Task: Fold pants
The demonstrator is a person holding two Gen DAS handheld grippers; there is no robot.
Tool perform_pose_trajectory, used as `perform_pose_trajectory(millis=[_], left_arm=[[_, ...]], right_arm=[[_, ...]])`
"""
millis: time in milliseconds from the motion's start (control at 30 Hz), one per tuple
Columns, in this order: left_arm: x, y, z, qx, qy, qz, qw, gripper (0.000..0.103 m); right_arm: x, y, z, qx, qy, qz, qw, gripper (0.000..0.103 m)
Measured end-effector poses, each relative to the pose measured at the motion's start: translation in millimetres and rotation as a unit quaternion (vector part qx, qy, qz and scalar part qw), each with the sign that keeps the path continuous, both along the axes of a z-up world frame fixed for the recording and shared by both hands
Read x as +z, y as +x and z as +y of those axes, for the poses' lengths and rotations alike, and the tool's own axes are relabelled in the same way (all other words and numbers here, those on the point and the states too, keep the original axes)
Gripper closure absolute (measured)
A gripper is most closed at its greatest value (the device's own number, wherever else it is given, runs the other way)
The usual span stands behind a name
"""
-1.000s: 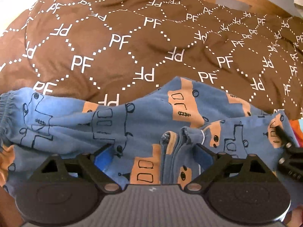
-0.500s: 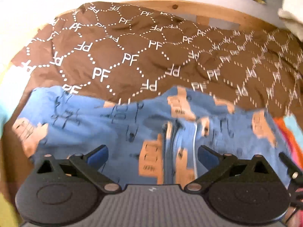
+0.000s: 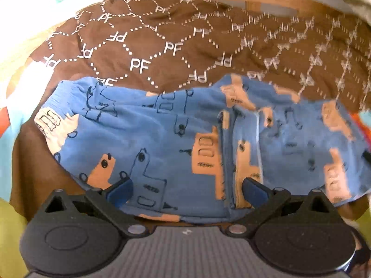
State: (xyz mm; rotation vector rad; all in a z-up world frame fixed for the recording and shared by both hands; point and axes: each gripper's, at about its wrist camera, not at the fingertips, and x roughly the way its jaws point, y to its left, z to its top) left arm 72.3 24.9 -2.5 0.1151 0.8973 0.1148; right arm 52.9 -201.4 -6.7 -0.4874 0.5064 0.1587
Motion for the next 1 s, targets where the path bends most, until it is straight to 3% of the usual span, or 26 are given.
perform_pose_trajectory(millis=[167,267,400,533,667,800,867,1000], left_arm=[[-6,-1,0,-0.015,0.009,-0.002,0.9998,0.0],[-1,-3,7,-0.018,-0.014,-0.009,0.9997,0.001],[14,-21,26,-0.014,-0.045,-0.064,0.9968,0.004],[30,-35,52,0.027,-0.039,-0.119,0.9917,0.012],[45,-52,81,0.087,-0.037,-0.18,0.9792,0.017],[52,-47,100,0.104,-0.024,-0.191,0.9757,0.018],[54,-37,112,0.108,-0.04,-0.191,0.9749,0.02],[53,-13,131,0.09,-0.109,-0.173,0.9747,0.027]], right_arm=[[-17,11,4,0.0,-0.001,0.031,1.0,0.001],[-20,14,6,-0.001,0.007,0.025,1.0,0.001],[-11,15,10,0.01,0.035,0.006,0.999,0.001],[-13,16,17,0.025,0.034,0.005,0.999,0.001],[-18,13,25,0.038,0.025,0.006,0.999,0.001],[-16,10,28,0.045,0.022,-0.002,0.999,0.001],[-13,12,30,0.051,0.015,-0.003,0.999,0.001],[-2,25,31,0.071,0.02,0.008,0.997,0.001]])
